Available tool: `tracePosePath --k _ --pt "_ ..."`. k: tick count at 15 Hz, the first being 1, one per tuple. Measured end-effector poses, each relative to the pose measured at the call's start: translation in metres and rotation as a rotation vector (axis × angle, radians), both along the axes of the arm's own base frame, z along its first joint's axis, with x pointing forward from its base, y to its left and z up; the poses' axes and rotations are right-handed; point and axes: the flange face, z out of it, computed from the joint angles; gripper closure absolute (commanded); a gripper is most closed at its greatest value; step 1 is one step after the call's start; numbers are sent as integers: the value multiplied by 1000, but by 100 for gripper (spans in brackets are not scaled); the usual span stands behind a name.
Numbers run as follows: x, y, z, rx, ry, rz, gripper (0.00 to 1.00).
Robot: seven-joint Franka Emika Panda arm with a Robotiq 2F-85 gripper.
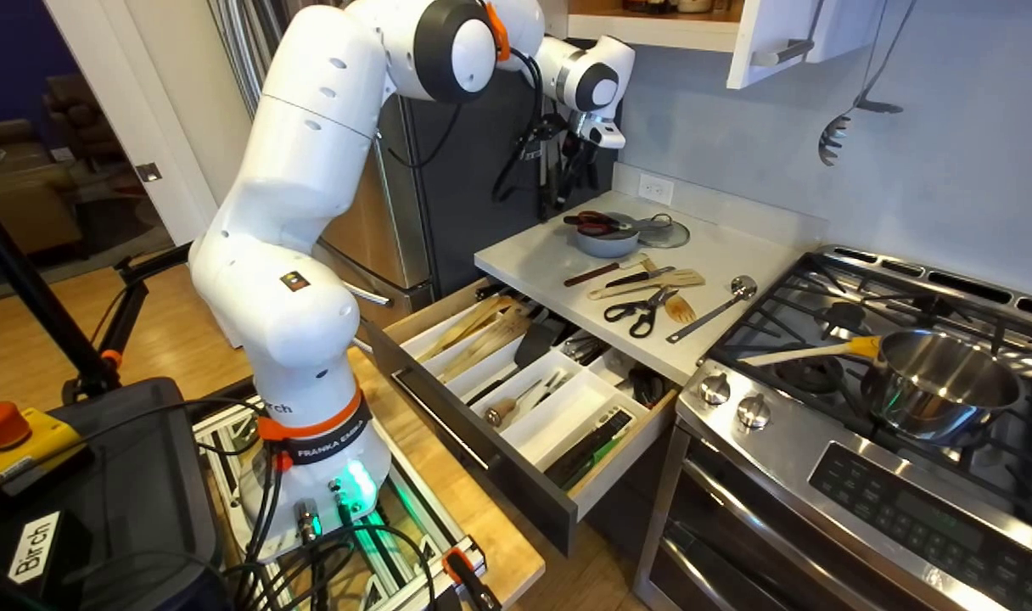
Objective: Remove the knife from the gray bowl top and put it on top of the pot on the stove
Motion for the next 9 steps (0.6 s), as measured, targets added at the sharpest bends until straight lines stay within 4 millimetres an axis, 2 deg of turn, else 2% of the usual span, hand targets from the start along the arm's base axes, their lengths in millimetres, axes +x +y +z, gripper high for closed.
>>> tracePosePath --k 4,6,9 --pt "9 0 5 3 -32 -7 0" --pt "22 -2 6 -6 -146 -26 0" --pt "42 -1 -6 -42 -310 -30 0"
